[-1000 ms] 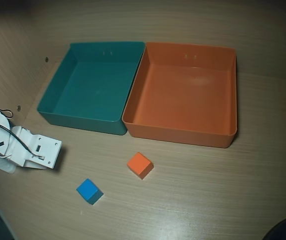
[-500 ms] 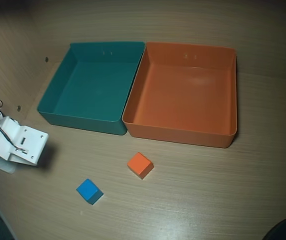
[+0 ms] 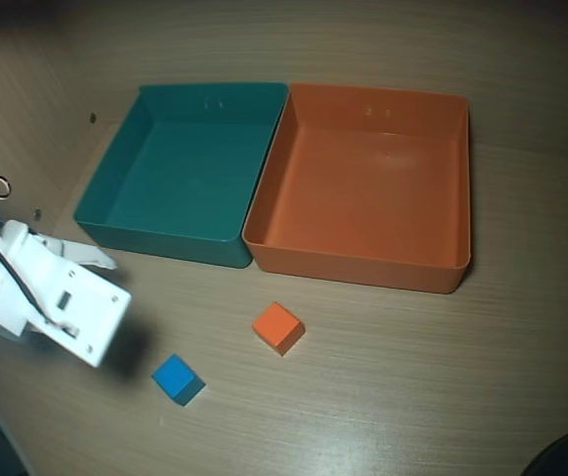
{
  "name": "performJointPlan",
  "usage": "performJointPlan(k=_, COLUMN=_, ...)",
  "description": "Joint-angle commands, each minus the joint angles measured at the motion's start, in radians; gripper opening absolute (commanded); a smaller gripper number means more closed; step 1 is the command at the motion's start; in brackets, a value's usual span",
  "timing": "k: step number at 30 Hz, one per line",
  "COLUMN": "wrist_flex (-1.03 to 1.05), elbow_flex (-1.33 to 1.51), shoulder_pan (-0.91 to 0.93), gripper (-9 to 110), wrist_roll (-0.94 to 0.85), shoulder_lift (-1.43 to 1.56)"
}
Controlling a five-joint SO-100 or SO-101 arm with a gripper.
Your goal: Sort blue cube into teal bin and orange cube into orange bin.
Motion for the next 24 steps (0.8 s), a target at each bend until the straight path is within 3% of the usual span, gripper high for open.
performJointPlan(k=1, wrist_flex=-0.009, elbow_flex=-0.175, shoulder_pan=0.002, gripper=32, wrist_roll=0.141, shoulder_lift=-0.127)
performJointPlan(k=5, wrist_flex=-0.011, elbow_flex=-0.316, shoulder_pan=0.0, gripper=32, wrist_roll=0.224, shoulder_lift=-0.272)
performJointPlan(k=24, wrist_flex=-0.011, elbow_flex=-0.733, shoulder_pan=0.005, gripper=32, wrist_roll=0.224, shoulder_lift=-0.874)
